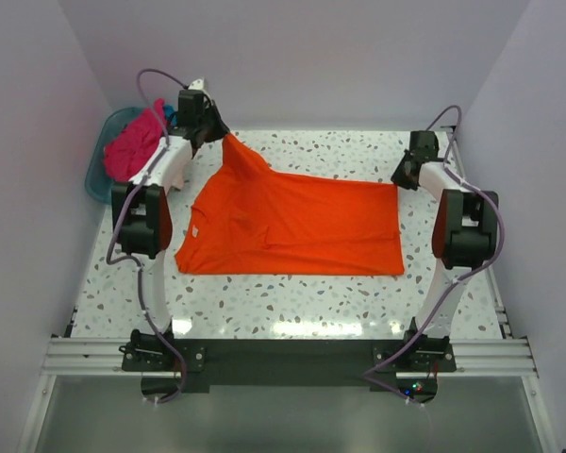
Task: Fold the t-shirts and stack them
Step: Fold the tshirt
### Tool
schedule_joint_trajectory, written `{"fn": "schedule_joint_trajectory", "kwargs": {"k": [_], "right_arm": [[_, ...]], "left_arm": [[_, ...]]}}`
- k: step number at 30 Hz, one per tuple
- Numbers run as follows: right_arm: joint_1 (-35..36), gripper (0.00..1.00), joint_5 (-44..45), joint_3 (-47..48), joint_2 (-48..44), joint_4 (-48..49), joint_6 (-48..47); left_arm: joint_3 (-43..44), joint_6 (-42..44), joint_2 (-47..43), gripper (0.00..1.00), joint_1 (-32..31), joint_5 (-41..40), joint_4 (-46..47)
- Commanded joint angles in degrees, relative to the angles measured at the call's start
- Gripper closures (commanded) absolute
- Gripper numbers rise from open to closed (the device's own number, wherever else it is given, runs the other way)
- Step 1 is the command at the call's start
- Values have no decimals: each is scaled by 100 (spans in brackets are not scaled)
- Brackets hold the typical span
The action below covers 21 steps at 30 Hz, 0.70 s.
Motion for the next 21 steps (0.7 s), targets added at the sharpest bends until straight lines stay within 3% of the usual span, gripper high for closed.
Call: {"fn": "schedule_joint_trajectory", "kwargs": {"k": [1, 6, 15, 21], "right_arm": [[-27, 100, -48, -125, -655, 324, 41], [-27, 100, -66, -573, -1199, 394, 77], [-27, 100, 40, -1785, -2254, 306, 173], [-27, 100, 39, -2488, -3071, 210, 243]], "left_arm": [[-655, -275, -1100, 100, 32, -245, 398], [-1667, -485, -1874, 100, -108, -517, 477], [-4635, -1268, -4254, 100, -424, -1317, 670], [-5755, -1541, -5451, 100, -574, -1415, 645]]}}
